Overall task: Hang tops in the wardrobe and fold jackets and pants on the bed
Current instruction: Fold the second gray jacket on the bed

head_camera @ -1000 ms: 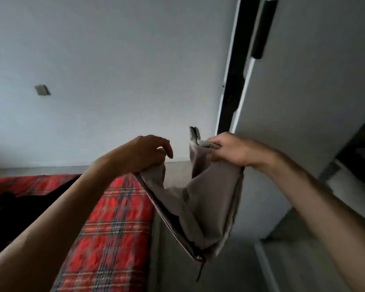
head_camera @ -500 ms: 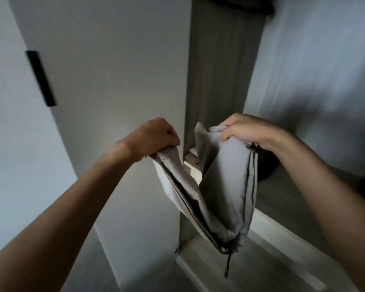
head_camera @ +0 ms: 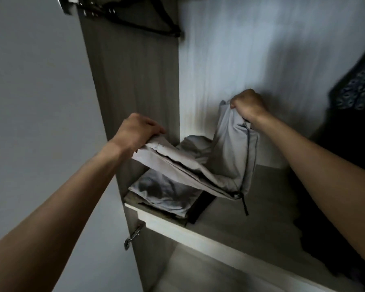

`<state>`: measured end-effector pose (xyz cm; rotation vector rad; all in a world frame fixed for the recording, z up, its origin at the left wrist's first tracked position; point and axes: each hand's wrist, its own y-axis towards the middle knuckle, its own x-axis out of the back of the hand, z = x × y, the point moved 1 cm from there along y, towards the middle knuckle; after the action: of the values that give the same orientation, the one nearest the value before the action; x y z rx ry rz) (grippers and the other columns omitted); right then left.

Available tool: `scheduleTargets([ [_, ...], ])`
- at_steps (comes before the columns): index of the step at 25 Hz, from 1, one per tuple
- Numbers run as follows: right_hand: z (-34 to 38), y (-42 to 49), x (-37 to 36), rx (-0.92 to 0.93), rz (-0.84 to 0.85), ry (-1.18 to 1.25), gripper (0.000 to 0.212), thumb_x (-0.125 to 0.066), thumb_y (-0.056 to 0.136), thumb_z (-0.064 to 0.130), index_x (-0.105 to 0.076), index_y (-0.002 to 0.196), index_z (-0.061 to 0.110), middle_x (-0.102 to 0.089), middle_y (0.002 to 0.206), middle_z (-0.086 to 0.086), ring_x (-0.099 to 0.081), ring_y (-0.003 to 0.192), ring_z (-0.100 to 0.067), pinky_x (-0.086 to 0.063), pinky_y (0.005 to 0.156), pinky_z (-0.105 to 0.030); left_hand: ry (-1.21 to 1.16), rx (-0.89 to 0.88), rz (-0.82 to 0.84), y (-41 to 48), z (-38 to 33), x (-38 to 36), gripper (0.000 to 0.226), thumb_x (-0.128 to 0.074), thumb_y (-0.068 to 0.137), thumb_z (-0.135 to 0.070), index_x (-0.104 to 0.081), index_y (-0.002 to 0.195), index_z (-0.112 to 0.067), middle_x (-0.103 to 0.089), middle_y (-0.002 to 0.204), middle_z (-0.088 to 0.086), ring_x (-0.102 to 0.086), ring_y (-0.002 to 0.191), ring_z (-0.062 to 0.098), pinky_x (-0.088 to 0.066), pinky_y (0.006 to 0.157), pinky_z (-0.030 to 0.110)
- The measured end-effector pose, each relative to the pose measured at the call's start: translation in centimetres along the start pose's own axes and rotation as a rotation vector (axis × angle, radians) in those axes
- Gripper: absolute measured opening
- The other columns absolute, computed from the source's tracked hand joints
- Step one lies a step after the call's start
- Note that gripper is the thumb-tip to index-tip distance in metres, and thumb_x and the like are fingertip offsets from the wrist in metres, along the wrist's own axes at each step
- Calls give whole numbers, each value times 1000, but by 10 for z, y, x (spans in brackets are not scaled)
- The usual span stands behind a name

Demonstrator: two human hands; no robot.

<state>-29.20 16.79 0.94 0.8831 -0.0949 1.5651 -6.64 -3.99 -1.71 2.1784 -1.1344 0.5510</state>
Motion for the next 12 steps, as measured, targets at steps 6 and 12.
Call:
scheduleTargets([
  [6, -24, 131, -69, -22, 80, 215, 46, -60, 56, 30, -77, 93, 8, -71, 85, -13, -64, 76, -26, -48, 61, -32, 80, 94, -247, 83, 8, -10, 6, -72, 84, -21, -78, 86, -19, -62, 58, -9, -47, 36, -4, -32, 36, 10],
  [12, -70, 259, -137, -140, 299, 408, 19, -64, 69, 21, -69, 85, 12, -59, 74, -9, -58, 66, -23, -41, 54, -27, 165, 121, -349, 124, 16, -32, 15, -68, 85, -13, -76, 86, -26, -66, 64, -19, -56, 48, -10, -40, 47, 4],
])
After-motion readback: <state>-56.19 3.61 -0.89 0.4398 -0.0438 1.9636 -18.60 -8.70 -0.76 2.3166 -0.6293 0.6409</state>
